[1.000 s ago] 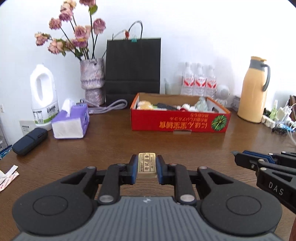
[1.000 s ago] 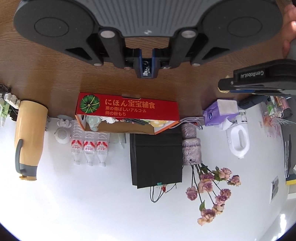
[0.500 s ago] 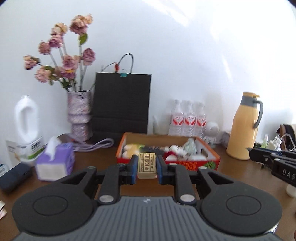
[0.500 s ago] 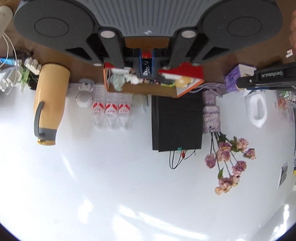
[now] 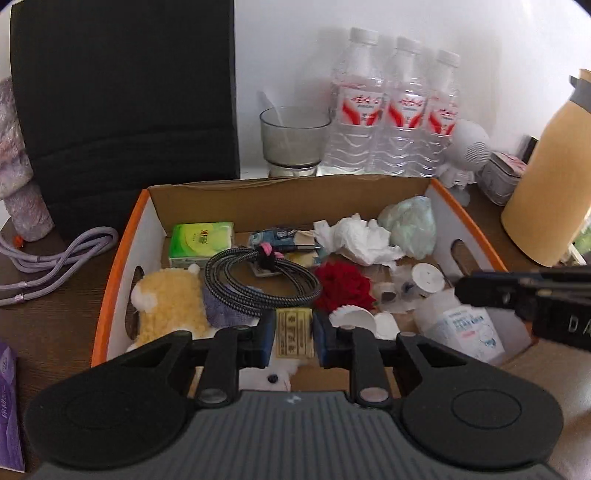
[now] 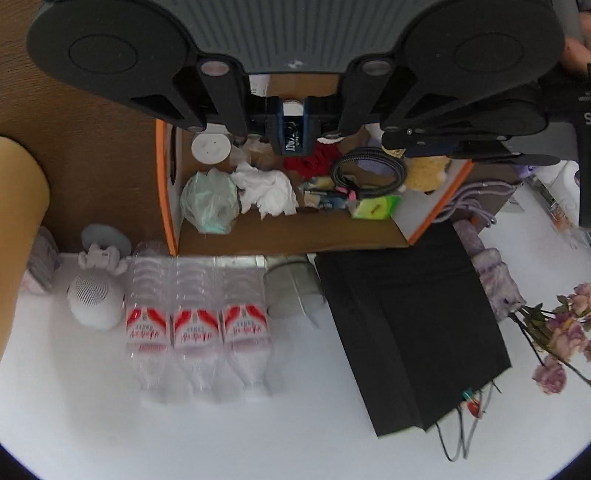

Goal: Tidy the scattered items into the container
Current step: 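Open both tools to drop the tile and black item into the box, then withdraw both open tools from the box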

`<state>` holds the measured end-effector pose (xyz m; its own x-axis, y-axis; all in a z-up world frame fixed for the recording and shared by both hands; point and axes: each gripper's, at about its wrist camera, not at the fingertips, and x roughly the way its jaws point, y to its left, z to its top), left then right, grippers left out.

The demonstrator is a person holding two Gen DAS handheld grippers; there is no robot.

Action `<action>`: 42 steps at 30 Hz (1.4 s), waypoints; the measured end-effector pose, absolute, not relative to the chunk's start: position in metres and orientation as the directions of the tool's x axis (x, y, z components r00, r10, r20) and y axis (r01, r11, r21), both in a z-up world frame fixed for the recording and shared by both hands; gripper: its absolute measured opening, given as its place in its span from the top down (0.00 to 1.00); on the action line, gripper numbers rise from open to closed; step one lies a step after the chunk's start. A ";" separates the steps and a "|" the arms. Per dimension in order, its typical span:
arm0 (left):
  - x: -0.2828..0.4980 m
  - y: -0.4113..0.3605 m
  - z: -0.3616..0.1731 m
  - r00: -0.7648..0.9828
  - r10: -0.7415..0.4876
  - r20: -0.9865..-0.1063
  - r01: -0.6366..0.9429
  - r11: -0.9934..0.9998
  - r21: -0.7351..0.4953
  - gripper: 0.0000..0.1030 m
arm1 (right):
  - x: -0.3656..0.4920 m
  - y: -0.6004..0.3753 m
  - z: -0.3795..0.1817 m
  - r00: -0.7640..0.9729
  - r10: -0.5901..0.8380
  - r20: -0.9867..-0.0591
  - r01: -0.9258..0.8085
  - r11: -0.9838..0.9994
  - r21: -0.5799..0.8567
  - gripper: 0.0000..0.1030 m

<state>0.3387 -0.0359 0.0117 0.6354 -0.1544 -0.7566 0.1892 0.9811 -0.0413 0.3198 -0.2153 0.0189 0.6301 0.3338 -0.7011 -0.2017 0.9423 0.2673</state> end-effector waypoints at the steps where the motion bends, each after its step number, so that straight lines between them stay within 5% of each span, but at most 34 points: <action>1: 0.345 -0.035 0.012 0.630 -0.160 -0.760 0.190 0.981 -0.048 0.66 | 0.330 -0.214 0.011 0.602 0.333 -0.726 -0.199 0.943 0.268 0.91; 4: 0.353 -0.027 0.022 0.655 -0.164 -0.737 0.181 0.982 -0.058 0.66 | 0.351 -0.211 -0.004 0.580 0.254 -0.774 -0.153 0.967 0.202 0.80; 6: 0.355 -0.021 0.028 0.665 -0.146 -0.732 0.156 0.986 -0.056 0.66 | 0.359 -0.211 -0.008 0.566 0.242 -0.788 -0.141 0.970 0.197 0.63; 11: 0.352 -0.008 0.037 0.645 -0.094 -0.759 0.101 0.994 -0.037 0.57 | 0.353 -0.215 0.011 0.590 0.241 -0.771 -0.119 0.970 0.212 0.63; 15: 0.342 -0.004 0.044 0.587 -0.051 -0.808 0.070 0.997 -0.012 0.07 | 0.342 -0.211 0.029 0.571 0.220 -0.791 -0.120 0.976 0.184 0.49; 18: 0.327 -0.003 0.045 0.525 -0.024 -0.851 0.062 0.998 0.010 0.06 | 0.329 -0.207 0.038 0.528 0.235 -0.816 -0.133 0.972 0.194 0.28; 30: 0.252 0.019 0.066 0.527 0.072 -0.847 -0.035 0.997 0.064 0.00 | 0.269 -0.194 0.062 0.539 0.135 -0.831 -0.092 0.991 0.102 0.16; 34: 0.211 0.025 0.084 0.735 0.058 -0.676 -0.027 0.998 0.055 0.00 | 0.242 -0.199 0.062 0.620 0.204 -0.758 -0.064 0.976 0.210 0.16; 38: 0.166 0.033 0.085 0.893 -0.021 -0.449 0.025 1.000 0.003 0.00 | 0.198 -0.199 0.046 0.801 0.246 -0.546 -0.130 0.962 0.242 0.16; 42: 0.139 0.033 0.071 0.944 -0.027 -0.329 0.026 1.000 -0.008 0.00 | 0.163 -0.197 0.025 0.910 0.202 -0.362 -0.141 0.972 0.187 0.16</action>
<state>0.1389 0.0329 0.0705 0.9441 -0.0270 -0.3286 0.0259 0.9996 -0.0075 0.1626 -0.1972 0.0247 0.9102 0.2016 -0.3617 -0.1411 0.9722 0.1869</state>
